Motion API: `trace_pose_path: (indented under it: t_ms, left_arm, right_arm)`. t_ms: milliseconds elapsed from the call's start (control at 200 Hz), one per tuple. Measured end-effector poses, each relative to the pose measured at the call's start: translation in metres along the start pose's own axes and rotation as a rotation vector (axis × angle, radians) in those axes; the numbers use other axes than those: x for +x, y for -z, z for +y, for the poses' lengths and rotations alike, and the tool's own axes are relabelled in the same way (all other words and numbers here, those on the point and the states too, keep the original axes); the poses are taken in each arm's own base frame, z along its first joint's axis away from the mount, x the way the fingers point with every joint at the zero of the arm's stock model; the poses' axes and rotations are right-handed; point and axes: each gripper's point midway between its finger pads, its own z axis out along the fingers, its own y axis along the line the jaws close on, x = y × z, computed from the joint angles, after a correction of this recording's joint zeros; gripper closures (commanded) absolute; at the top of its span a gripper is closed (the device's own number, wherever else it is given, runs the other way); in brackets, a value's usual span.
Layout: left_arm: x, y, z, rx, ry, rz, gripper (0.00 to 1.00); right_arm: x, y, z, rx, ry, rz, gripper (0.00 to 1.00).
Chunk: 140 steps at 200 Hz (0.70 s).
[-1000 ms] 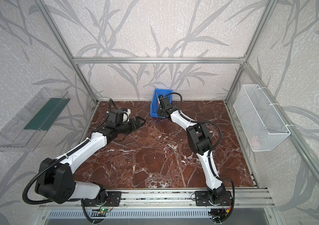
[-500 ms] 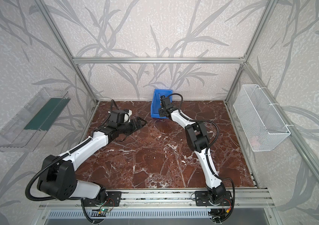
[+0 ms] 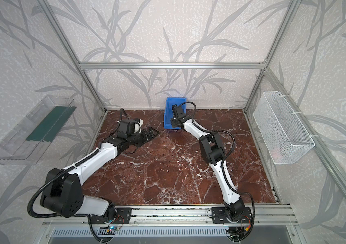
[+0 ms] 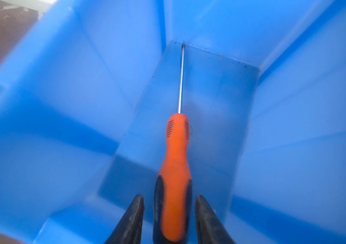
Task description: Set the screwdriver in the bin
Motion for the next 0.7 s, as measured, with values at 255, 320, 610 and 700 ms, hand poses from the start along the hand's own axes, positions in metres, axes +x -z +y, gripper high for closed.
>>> trace_pose_path:
  t_ms: [255,320,610,700]
  left_arm:
    - [0.001,0.001,0.0,-0.001,0.001,0.001,0.01]
    - [0.0,0.002,-0.001,-0.001,0.0,0.0,0.01]
    - [0.001,0.005,0.001,-0.017,-0.006,0.005,0.01]
    - [-0.003,0.008,0.0,-0.033,-0.022,-0.003,0.01]
  right_arm:
    - [0.011,0.01,-0.003,0.008,0.001,0.022,0.55]
    - [0.013,0.015,-0.003,0.008,0.001,0.028,0.55]
    - [-0.006,0.057,0.002,-0.034,-0.029,-0.009,0.36]
    - [-0.024,0.087,0.004,-0.057,-0.042,-0.06,0.27]
